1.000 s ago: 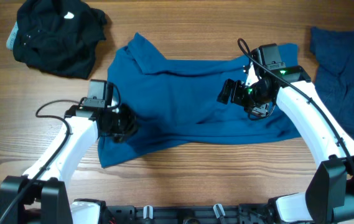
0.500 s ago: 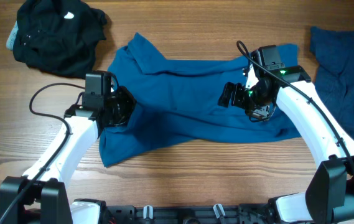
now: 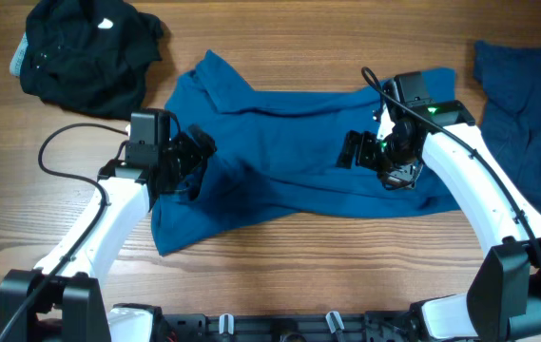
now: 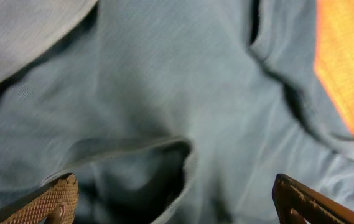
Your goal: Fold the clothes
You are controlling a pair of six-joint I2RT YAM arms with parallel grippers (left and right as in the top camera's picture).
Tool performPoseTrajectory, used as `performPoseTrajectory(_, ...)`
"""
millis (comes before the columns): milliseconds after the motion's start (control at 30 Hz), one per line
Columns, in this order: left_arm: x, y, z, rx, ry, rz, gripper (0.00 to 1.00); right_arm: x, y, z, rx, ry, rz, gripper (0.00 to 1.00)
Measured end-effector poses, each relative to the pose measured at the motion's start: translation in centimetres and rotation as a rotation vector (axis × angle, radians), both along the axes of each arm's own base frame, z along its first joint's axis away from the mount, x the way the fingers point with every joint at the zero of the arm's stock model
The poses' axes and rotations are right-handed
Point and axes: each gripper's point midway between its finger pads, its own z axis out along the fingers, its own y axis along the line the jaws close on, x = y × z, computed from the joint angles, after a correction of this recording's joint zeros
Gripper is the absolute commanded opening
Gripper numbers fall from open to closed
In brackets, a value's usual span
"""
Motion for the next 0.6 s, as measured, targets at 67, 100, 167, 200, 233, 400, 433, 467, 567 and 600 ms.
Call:
performPoseTrajectory(67, -0.8, 0.1, -0.2, 0.006, 0.032, -0.004, 1.0, -0.3, -0.6, -0.2, -0.035, 0.013, -0.018, 1.0)
performPoseTrajectory(100, -1.4, 0.2, -0.2, 0.009, 0.05, -0.005, 1.0, -0.3, -0.8, -0.2, -0.043, 0.016, -0.025, 1.0)
performPoseTrajectory(167, -2.3, 0.3, 0.0, 0.013, 0.073, -0.006, 1.0, -0.3, -1.0, -0.2, -0.058, 0.017, -0.037, 1.0)
performPoseTrajectory(200, -3.1, 0.4, 0.2, 0.014, 0.092, -0.007, 1.0, -0.3, -1.1, -0.3, -0.06, 0.019, -0.043, 1.0)
performPoseTrajectory(233, -3.9, 0.4, 0.4, 0.012, 0.114, -0.01, 1.0, -0.3, -1.1, -0.2, -0.059, 0.019, -0.048, 1.0)
performPoseTrajectory(400, -7.0, 0.0, 1.2, -0.02, 0.19, -0.03, 1.0, 0.0, 0.6, 0.2, 0.037, -0.004, 0.017, 1.0)
performPoseTrajectory(433, -7.6, 0.0, 1.2, -0.024, 0.209, -0.032, 1.0, -0.1, 1.1, 0.3, 0.064, -0.006, 0.044, 1.0)
performPoseTrajectory(467, -8.1, 0.0, 1.2, -0.025, 0.226, -0.033, 1.0, -0.1, 1.5, 0.4, 0.085, -0.008, 0.066, 1.0)
performPoseTrajectory(567, -9.9, 0.1, 0.8, -0.026, 0.306, -0.035, 0.99, -0.4, 2.7, 0.9, 0.155, -0.019, 0.135, 0.98)
performPoseTrajectory(600, -10.3, 0.1, 0.6, -0.026, 0.326, -0.034, 0.99, -0.4, 3.0, 0.9, 0.175, -0.023, 0.149, 0.98)
